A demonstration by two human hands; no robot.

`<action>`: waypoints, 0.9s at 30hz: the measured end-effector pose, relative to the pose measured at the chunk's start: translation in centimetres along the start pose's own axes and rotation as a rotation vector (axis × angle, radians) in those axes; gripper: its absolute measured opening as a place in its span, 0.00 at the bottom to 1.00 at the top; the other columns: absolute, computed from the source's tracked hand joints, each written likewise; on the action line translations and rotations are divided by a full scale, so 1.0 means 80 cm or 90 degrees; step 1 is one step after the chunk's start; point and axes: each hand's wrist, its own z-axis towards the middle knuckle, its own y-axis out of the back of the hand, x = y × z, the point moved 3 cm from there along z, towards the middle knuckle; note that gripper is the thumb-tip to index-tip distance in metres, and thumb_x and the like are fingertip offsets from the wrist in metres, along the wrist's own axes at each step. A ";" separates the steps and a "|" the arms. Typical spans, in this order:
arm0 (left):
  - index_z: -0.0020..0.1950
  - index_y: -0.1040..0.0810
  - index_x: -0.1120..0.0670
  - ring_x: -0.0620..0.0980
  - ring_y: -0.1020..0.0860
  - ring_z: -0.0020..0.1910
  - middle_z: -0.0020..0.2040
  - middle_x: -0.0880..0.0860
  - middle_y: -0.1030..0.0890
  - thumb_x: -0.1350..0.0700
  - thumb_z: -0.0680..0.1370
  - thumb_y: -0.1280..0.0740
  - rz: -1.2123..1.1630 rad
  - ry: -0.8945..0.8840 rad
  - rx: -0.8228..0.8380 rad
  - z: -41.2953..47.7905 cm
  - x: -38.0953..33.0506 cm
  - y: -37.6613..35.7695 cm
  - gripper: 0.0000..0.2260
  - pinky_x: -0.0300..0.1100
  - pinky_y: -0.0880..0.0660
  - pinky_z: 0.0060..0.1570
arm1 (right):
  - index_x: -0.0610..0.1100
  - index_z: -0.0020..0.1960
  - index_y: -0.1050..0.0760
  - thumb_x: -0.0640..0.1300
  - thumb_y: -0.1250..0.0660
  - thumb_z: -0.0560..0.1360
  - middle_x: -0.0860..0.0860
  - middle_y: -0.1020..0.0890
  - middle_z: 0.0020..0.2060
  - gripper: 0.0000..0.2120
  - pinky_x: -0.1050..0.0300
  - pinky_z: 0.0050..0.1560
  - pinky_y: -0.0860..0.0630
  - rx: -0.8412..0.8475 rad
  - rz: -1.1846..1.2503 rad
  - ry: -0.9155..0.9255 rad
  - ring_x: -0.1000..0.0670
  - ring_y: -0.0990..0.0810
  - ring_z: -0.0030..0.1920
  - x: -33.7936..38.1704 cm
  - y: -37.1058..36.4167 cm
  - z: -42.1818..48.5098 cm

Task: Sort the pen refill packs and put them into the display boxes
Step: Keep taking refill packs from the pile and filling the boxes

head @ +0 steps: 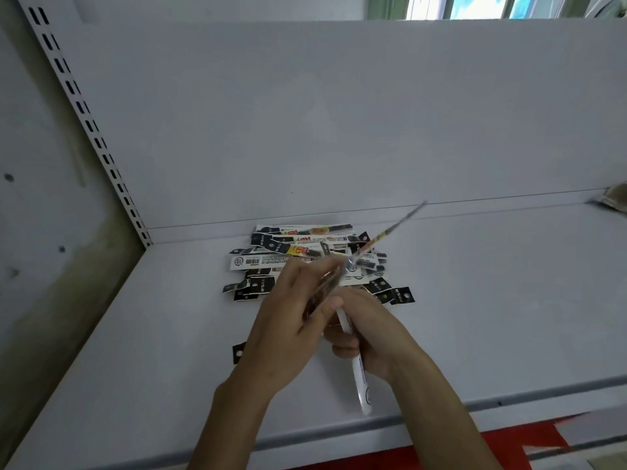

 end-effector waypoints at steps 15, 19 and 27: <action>0.64 0.31 0.47 0.37 0.24 0.55 0.61 0.49 0.24 0.63 0.46 0.35 -0.450 0.363 0.331 -0.017 0.018 -0.028 0.44 0.34 0.27 0.52 | 0.42 0.51 0.30 0.32 0.36 0.73 0.51 0.24 0.29 0.10 0.62 0.21 0.40 -0.291 0.022 0.313 0.55 0.38 0.21 0.037 0.070 -0.019; 0.61 0.28 0.41 0.41 0.23 0.47 0.44 0.39 0.17 0.55 0.71 0.31 -0.411 0.430 0.289 -0.009 0.010 -0.032 0.20 0.33 0.30 0.44 | 0.40 0.53 0.31 0.34 0.35 0.74 0.52 0.26 0.28 0.10 0.62 0.20 0.37 -0.303 -0.046 0.312 0.55 0.36 0.20 0.036 0.078 -0.022; 0.46 0.26 0.41 0.40 0.21 0.35 0.36 0.45 0.19 0.51 0.78 0.39 -0.132 0.307 0.149 0.013 -0.007 -0.088 0.05 0.38 0.27 0.38 | 0.43 0.41 0.24 0.50 0.32 0.72 0.52 0.25 0.24 0.10 0.63 0.24 0.31 -0.395 -0.247 0.270 0.54 0.30 0.21 0.042 0.119 -0.045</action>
